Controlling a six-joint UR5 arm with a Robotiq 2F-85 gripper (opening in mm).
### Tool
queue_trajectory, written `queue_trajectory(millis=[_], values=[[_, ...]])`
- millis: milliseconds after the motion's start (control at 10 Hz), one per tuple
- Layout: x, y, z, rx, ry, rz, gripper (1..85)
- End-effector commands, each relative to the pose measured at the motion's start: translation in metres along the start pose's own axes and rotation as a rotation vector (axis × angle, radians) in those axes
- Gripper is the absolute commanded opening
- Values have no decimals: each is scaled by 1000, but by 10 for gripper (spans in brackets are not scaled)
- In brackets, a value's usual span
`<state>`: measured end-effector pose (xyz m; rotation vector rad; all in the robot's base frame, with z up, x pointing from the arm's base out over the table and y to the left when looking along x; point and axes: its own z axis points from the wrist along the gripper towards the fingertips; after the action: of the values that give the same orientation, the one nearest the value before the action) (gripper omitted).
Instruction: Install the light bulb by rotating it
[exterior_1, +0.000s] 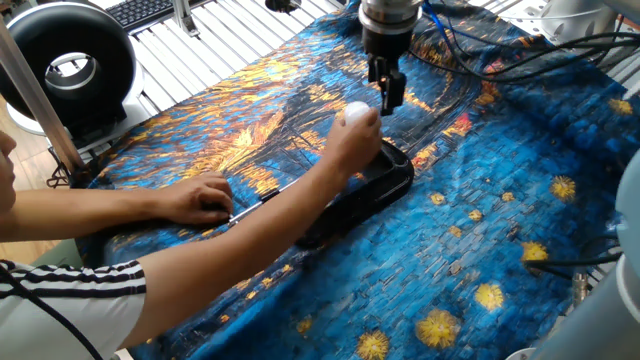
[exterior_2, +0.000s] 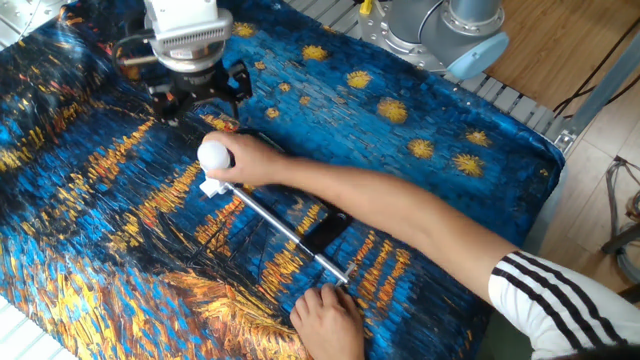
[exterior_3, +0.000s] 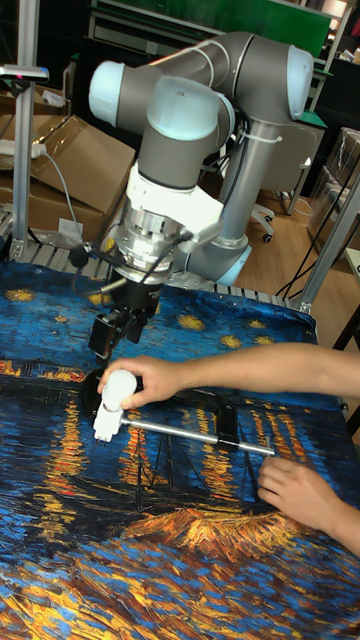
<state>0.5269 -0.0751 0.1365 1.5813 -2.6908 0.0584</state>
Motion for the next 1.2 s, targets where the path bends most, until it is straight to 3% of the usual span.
queue_trajectory(millis=[0,500,1100], values=[[-14,-4,2,-12,-25,-13,767],[-13,-7,4,-17,-19,-40,763],[-16,-15,5,-22,-38,-86,743]])
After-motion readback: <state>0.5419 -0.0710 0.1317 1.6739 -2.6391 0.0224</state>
